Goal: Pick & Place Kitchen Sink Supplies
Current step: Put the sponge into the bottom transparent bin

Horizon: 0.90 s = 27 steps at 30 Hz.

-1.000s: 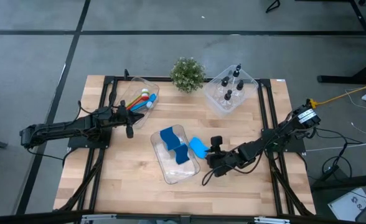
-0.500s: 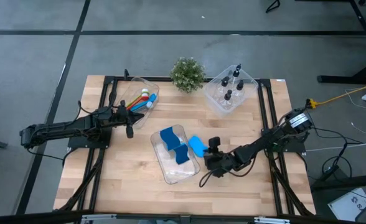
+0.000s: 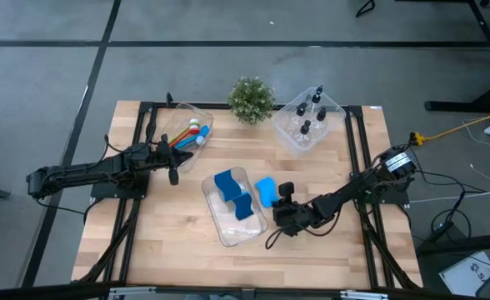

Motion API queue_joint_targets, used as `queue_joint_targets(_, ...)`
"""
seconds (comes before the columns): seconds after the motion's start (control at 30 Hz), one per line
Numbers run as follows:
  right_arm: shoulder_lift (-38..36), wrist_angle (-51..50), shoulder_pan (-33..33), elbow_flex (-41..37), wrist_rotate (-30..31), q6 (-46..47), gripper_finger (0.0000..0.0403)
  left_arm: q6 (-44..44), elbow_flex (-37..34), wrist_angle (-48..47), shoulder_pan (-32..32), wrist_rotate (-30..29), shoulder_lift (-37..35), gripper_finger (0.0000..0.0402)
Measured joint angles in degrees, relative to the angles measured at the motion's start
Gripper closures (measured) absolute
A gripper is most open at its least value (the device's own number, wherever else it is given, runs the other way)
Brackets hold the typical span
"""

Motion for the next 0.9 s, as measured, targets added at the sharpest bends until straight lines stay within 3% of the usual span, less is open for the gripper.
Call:
queue_joint_targets(0.1, 0.0, 0.0, 0.0, 0.0, 0.0, 0.0, 0.0397, 0.0, 0.0, 0.0, 0.0, 0.0, 0.0, 0.0393)
queue_joint_targets(0.37, -1.0, -3.4, 0.0, 1.1, 2.5, 7.0, 0.0399, 0.0, 0.0, 0.0, 0.0, 0.0, 0.0, 0.0393)
queue_joint_targets(0.63, -11.1, -14.4, 0.0, 2.3, 7.5, 15.6, 0.0400, 0.0, 0.0, 0.0, 0.0, 0.0, 0.0, 0.0389)
queue_joint_targets(0.9, -23.4, -14.3, 0.0, 2.3, 12.1, 13.2, 0.0401, 0.0, 0.0, 0.0, 0.0, 0.0, 0.0, 0.0395)
